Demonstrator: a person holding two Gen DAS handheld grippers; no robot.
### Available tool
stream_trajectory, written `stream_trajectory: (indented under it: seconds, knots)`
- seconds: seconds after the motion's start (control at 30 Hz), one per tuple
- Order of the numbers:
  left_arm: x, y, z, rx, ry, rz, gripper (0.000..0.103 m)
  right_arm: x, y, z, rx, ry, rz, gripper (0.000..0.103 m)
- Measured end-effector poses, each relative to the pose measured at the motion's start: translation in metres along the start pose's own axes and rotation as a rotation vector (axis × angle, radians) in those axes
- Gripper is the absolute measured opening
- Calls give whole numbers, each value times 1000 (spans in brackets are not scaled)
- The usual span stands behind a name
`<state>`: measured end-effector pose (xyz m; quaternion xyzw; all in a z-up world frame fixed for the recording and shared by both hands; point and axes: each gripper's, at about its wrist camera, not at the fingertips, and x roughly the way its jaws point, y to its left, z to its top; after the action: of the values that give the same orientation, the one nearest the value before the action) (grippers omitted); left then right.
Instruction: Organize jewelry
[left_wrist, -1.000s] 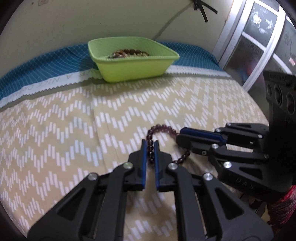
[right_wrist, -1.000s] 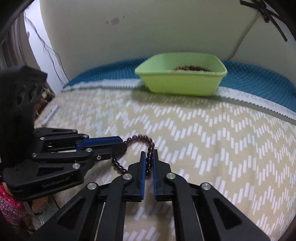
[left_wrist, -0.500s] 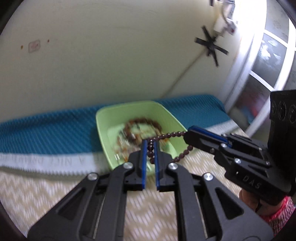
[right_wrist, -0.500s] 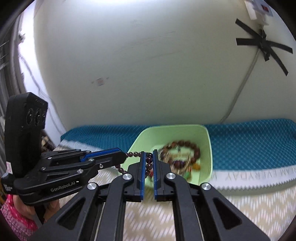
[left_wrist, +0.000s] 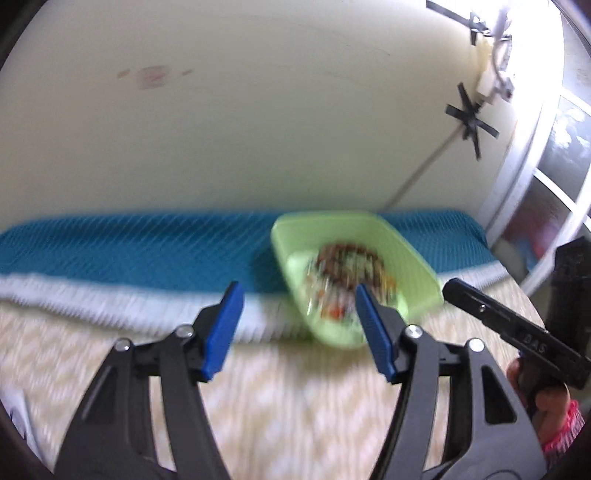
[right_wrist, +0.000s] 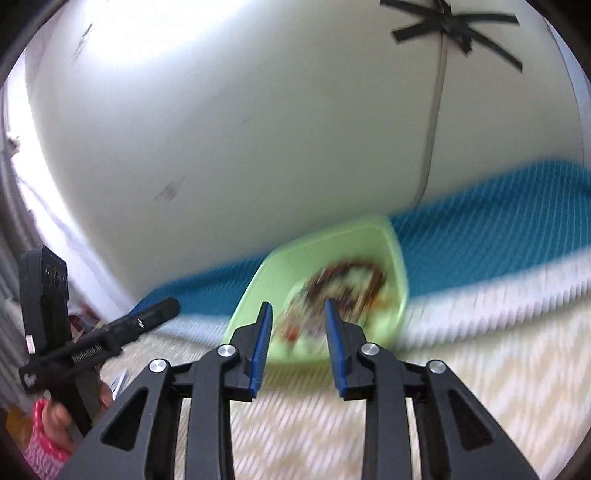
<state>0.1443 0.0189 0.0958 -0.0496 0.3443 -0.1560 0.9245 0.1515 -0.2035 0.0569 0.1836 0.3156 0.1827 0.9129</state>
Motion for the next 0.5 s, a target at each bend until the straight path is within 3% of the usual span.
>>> stream_trajectory:
  seconds: [0.13,0.27,0.5]
  knots:
    - [-54,29,-60,-55,46,-4,60,-5,29,-56,-17,175,91,12]
    - [-88,55,-110,-122,84,16,60,4,79,-106,-112,348,182,12]
    - [-126,88,-166,-226,78,31,60,22,171,-149,-344,449,228,12]
